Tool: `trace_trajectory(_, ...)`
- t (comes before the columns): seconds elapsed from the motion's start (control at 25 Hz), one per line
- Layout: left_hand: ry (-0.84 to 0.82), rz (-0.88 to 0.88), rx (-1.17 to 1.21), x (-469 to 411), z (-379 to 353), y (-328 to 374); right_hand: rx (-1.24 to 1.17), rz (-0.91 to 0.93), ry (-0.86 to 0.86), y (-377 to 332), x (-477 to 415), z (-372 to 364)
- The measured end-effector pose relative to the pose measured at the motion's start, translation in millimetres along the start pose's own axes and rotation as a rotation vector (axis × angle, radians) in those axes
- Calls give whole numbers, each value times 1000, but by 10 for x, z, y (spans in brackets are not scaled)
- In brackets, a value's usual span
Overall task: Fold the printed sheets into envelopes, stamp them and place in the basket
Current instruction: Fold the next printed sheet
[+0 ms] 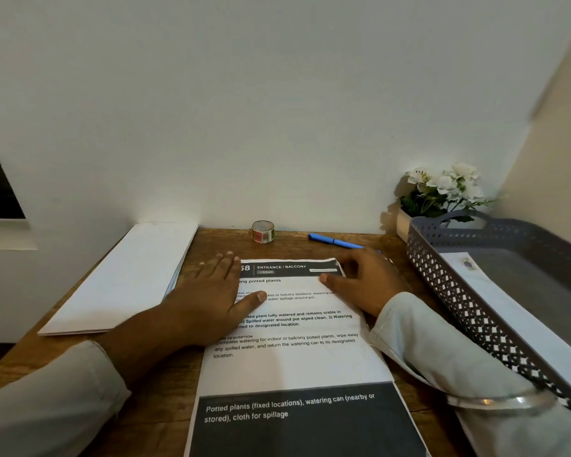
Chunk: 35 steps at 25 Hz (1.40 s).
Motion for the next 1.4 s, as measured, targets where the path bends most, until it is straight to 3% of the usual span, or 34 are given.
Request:
trace_trajectory(0.28, 42, -1, 17, -25, -10, -13, -322, 38, 141, -7, -46, 62)
trace_trajectory(0.36, 99, -1, 123, -52, 21, -52, -439, 64, 158, 0, -60, 66)
trace_trajectory(0.48, 326, 15, 386, -52, 229, -166, -678, 139, 136, -32, -59, 36)
trace_trajectory(0.6, 435, 134, 508, 17, 409, -298, -840, 203, 144, -90, -34, 60)
trace_trajectory(0.76, 757, 104, 502, 232, 750, -319, -660, 254, 244, -135, 26, 187)
trace_trajectory(0.92, 615, -3, 384, 185, 629, -175, -213, 274, 193, -205, 61, 201)
trace_trajectory(1.12, 353, -143, 267, 100, 427, -4, 44, 247, -101, -306, 178, -19)
trace_trajectory(1.4, 99, -220, 65, 48, 144, 305, 390, 354, -256, -593, 307, -473)
Point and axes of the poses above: each hand's wrist, its own x-axis away from the middle knuckle, its own z-axis out of the back of the hand, y = z × x, the point moved 7 cm from there along -x, towards the middle knuckle, and after that the axes turned 11 degrees about -x, right-handed, at the moved point
